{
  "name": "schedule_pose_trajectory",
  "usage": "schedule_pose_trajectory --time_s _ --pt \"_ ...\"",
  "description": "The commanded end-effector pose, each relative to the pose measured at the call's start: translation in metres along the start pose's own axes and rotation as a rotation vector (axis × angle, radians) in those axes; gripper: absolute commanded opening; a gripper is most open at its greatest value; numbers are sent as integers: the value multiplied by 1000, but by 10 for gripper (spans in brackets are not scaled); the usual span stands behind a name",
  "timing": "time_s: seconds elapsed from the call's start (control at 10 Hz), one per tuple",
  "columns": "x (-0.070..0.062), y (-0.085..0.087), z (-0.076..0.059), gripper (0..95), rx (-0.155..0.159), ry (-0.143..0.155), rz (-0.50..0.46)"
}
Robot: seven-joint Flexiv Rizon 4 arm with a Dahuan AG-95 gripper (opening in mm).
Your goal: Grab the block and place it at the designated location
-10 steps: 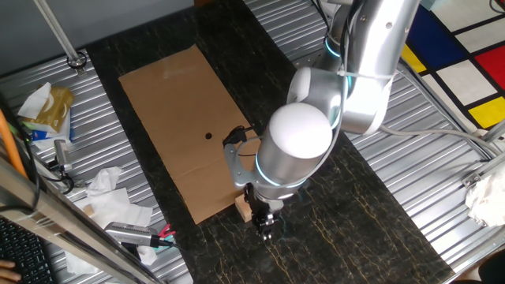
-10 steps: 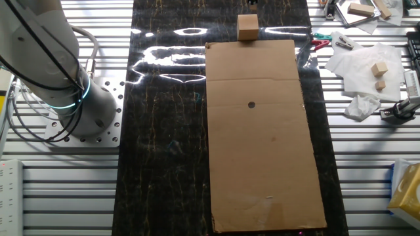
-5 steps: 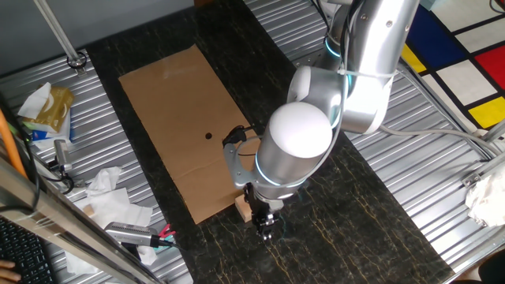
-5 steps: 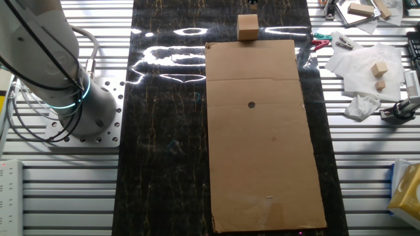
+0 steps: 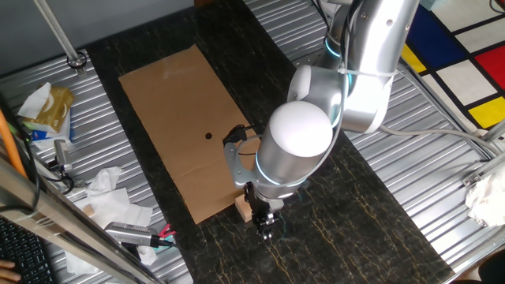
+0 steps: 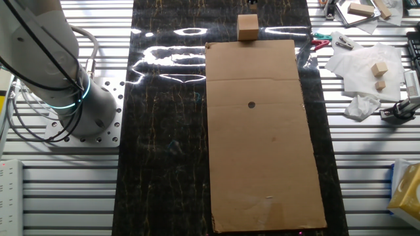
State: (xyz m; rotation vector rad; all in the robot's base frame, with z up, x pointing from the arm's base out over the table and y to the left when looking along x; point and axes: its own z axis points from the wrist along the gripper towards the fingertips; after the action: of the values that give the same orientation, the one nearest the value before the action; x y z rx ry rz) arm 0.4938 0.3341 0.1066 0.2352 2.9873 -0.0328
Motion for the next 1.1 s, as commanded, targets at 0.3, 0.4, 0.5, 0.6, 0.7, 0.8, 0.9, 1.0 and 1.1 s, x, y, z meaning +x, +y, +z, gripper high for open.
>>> schedule_pose_trajectory --time_s 0.3,0.4,0.5,0.6,0.7,0.8,0.9,1.0,1.1 --pt "0 0 0 760 1 2 -3" --pt "0 0 0 760 1 2 -3" --pt "0 0 0 760 0 1 -3" --pt "0 0 0 760 0 1 -3" --pt "0 0 0 760 0 1 -3" --pt "0 0 0 760 1 1 -3" --pt "0 0 0 760 1 1 -3" --pt "0 -1 0 760 1 1 -8" --pt "-1 -2 -1 760 1 2 -12"
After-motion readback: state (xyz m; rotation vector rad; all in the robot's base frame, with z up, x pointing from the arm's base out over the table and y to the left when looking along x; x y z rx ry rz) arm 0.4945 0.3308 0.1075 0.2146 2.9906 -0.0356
